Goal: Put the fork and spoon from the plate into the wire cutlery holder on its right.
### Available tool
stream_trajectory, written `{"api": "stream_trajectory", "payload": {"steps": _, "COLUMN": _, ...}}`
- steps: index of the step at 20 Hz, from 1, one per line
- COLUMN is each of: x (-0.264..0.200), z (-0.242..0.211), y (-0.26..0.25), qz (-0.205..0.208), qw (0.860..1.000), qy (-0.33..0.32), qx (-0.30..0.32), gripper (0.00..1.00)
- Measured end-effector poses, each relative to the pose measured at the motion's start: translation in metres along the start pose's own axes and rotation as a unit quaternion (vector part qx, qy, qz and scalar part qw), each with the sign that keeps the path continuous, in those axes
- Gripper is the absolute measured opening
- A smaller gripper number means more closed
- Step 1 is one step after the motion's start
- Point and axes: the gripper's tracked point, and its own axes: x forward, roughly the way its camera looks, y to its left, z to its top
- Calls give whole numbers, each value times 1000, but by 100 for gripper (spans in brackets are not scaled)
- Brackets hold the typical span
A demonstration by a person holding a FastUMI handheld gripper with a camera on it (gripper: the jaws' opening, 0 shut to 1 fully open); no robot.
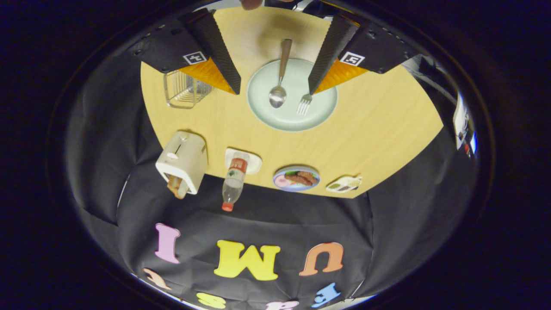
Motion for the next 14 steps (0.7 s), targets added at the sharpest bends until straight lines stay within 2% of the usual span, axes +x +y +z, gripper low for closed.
{"api": "stream_trajectory", "payload": {"steps": 4, "x": 36, "z": -28, "y": 12, "qz": -2, "qw": 999, "qy": 47, "qx": -7, "gripper": 94}}
{"api": "stream_trajectory", "payload": {"steps": 6, "x": 50, "z": -36, "y": 13, "qz": -9, "qw": 998, "qy": 62, "qx": -11, "gripper": 88}}
{"api": "stream_trajectory", "payload": {"steps": 10, "x": 73, "z": -52, "y": 12, "qz": -19, "qw": 995, "qy": 93, "qx": 19, "gripper": 61}}
{"api": "stream_trajectory", "payload": {"steps": 11, "x": 79, "z": -57, "y": 12, "qz": -21, "qw": 994, "qy": 103, "qx": 23, "gripper": 61}}
{"api": "stream_trajectory", "payload": {"steps": 14, "x": 86, "z": -67, "y": 13, "qz": -23, "qw": 991, "qy": 129, "qx": 41, "gripper": 38}}
